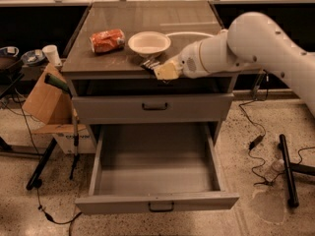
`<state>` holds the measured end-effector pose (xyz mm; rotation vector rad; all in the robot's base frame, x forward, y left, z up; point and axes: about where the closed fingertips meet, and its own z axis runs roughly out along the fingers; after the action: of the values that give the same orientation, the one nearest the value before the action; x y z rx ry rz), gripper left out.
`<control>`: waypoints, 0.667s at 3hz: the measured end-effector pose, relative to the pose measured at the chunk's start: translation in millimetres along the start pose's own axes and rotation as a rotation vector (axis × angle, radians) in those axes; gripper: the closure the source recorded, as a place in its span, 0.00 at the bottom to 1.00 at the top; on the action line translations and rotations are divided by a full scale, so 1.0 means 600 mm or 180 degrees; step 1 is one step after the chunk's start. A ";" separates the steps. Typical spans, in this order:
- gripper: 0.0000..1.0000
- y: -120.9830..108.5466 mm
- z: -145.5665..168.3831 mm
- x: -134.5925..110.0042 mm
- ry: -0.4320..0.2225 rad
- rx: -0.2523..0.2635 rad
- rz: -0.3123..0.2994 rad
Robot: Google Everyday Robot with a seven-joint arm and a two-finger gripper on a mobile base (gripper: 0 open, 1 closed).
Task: Place rxbar chocolate into middle drawer
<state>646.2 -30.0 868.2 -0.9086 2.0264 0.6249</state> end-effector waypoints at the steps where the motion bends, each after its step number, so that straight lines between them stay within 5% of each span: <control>1: 1.00 0.024 0.047 0.086 0.0071 -0.0019 0.0005; 2: 1.00 0.049 0.086 0.164 0.0172 -0.0036 0.0016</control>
Offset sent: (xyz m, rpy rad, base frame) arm -0.0679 0.0226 -0.1747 -0.0668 0.0774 0.0160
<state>607.2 -13.5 761.5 -0.9365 2.0755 0.6214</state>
